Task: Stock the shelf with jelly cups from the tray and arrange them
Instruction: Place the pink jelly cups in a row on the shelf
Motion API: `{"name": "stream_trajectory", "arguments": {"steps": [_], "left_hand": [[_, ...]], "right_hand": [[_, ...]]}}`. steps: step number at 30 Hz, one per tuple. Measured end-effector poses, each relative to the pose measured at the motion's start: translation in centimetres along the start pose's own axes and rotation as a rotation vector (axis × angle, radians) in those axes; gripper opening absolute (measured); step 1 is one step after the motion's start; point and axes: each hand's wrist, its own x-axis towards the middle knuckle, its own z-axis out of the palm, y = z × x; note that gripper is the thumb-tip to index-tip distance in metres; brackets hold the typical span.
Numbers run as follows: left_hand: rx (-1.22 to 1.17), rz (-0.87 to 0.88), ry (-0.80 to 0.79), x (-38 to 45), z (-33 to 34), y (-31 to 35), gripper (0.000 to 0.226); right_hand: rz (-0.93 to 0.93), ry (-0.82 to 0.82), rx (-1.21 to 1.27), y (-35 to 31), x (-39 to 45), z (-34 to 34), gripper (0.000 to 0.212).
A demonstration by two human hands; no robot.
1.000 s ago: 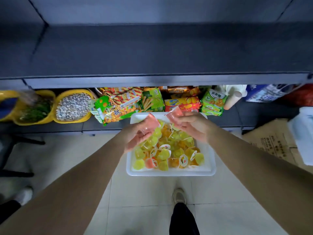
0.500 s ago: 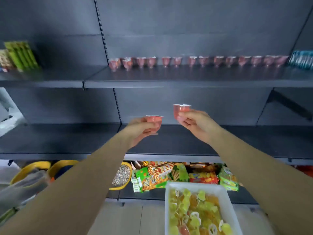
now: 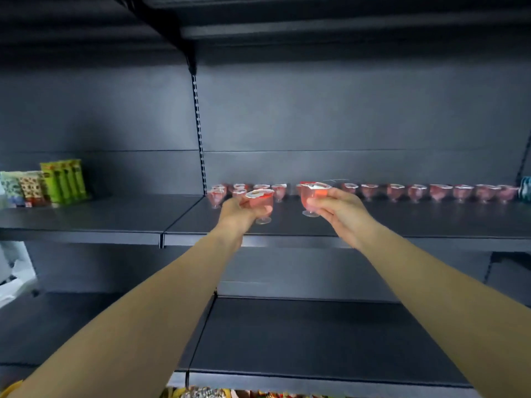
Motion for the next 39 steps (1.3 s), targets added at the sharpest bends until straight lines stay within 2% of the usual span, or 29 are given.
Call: {"name": "stream_trajectory", "arguments": {"steps": [3, 9, 13, 15, 19, 28, 32, 35, 39], "left_hand": [[0.037, -0.006, 0.037, 6.4, 0.6, -1.9, 0.027], [0.213, -0.059, 0.135, 17.8, 2.5, -7.3, 0.038], [0.290, -0.084, 0.132, 23.3, 3.3, -10.8, 0.028], [0.305, -0.076, 0.129, 25.2, 3.8, -12.1, 0.032], [0.307, -0.048, 0.127, 27.9, 4.8, -13.6, 0.030], [0.310, -0.074, 0.118, 29.2, 5.4, -14.1, 0.042], [0.356, -0.070, 0.113, 28.9, 5.5, -13.8, 0.038], [0.430, -0.121, 0.050, 28.2, 5.2, -12.9, 0.037], [0.566, -0.225, -0.086, 26.8, 3.9, -10.1, 0.032]], "right_hand": [[-0.003, 0.047, -0.059, 2.6, 6.5, 0.2, 0.033], [0.064, 0.129, -0.163, 10.3, 19.3, 0.6, 0.027], [0.110, 0.160, -0.242, 13.5, 24.3, 0.8, 0.033], [0.115, 0.183, -0.277, 14.9, 26.0, 0.3, 0.031], [0.139, 0.256, -0.299, 16.4, 28.2, -0.8, 0.036], [0.132, 0.218, -0.411, 16.9, 29.2, -0.9, 0.036], [0.119, 0.224, -0.431, 16.9, 29.0, -0.9, 0.037], [0.136, 0.180, -0.431, 16.3, 28.3, -1.2, 0.042], [0.142, 0.053, -0.716, 13.0, 25.5, -3.5, 0.058]]}}
